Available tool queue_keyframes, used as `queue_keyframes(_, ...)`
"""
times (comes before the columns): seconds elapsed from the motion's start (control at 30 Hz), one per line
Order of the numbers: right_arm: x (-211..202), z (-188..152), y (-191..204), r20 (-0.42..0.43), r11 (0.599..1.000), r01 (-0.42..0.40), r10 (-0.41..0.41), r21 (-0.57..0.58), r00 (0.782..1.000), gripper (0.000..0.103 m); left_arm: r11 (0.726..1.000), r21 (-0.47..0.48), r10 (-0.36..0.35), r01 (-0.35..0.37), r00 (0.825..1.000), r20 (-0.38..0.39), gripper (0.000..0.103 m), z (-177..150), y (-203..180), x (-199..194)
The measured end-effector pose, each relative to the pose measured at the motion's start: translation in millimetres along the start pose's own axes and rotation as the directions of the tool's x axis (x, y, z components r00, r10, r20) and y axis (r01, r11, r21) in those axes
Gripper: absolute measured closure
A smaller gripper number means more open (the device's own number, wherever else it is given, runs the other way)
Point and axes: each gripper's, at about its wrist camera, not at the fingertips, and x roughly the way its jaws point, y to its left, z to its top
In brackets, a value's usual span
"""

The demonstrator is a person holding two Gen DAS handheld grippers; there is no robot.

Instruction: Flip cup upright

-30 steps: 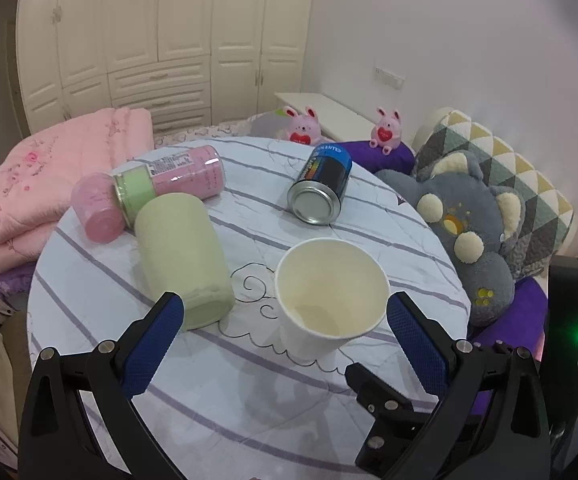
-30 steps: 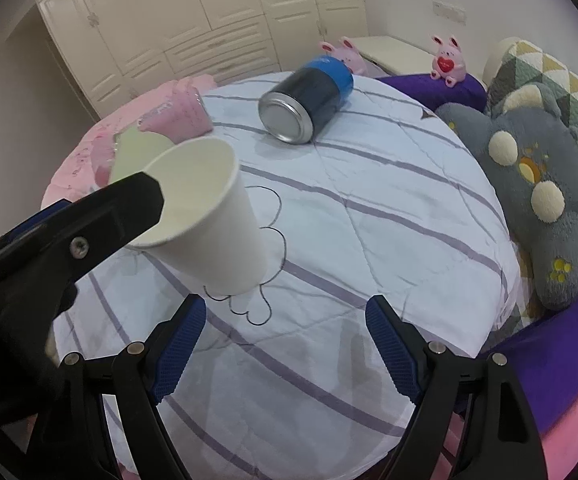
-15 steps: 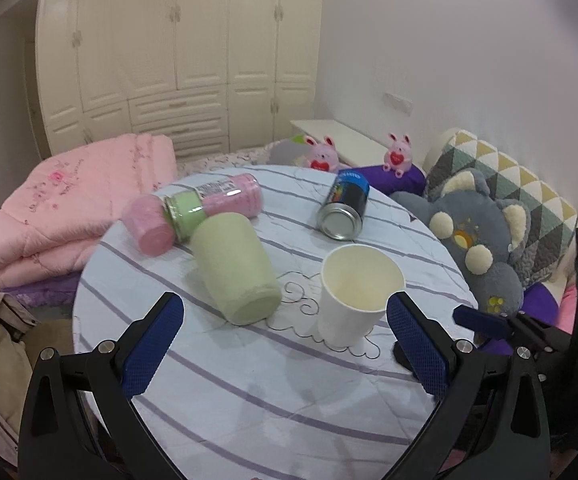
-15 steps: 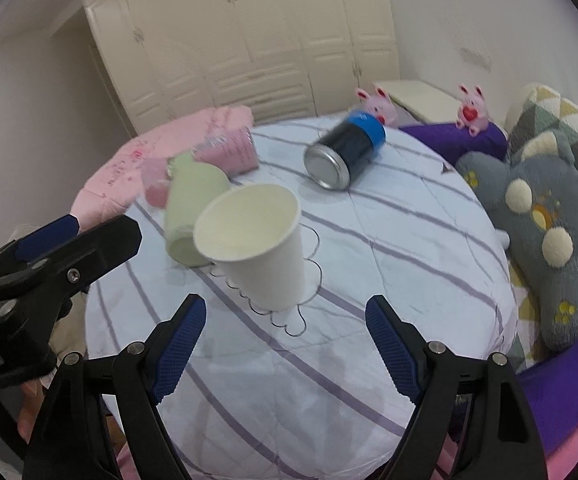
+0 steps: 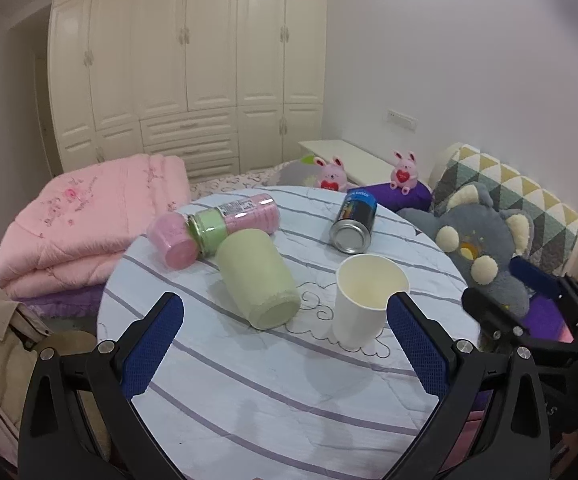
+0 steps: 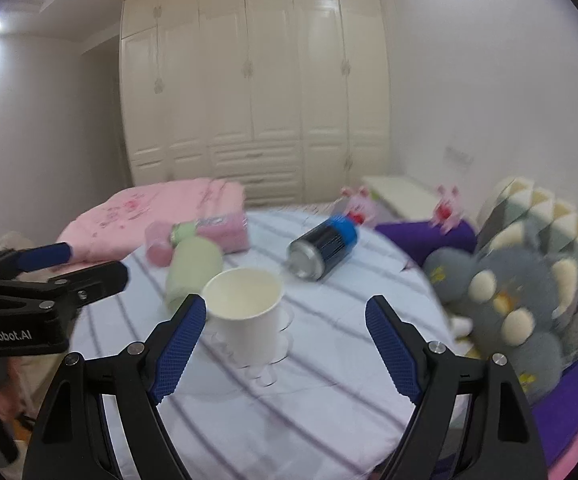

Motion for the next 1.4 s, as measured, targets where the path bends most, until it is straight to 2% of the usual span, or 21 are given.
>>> queue_keyframes(0.27, 3, 3, -8, 0.004, 0.999, 0.005, -0.005, 0.034, 1.000, 0.020, 0.999, 0.026, 0.045, -0.044, 0.999, -0.031, 0.000, -5, 3, -1)
queue_keyframes(0.77, -1, -1, -8, -0.005, 0.998, -0.041, 0.042, 0.049, 0.999, 0.020, 0.999, 0.027, 0.037, -0.036, 0.998, -0.042, 0.000, -8, 0, 4)
queue_keyframes(1.03, -5, 0, -9, 0.012, 0.998, -0.043, 0.043, 0.052, 0.999, 0.020, 0.999, 0.032, 0.021, -0.021, 1.000, 0.002, 0.000, -9, -5, 1)
queue_keyframes(1.4, -18, 4, -8, 0.085, 0.998, -0.043, 0.038, 0.049, 0.996, 0.020, 0.999, 0.041, 0.020, -0.022, 0.998, 0.060, 0.000, -8, -9, -6)
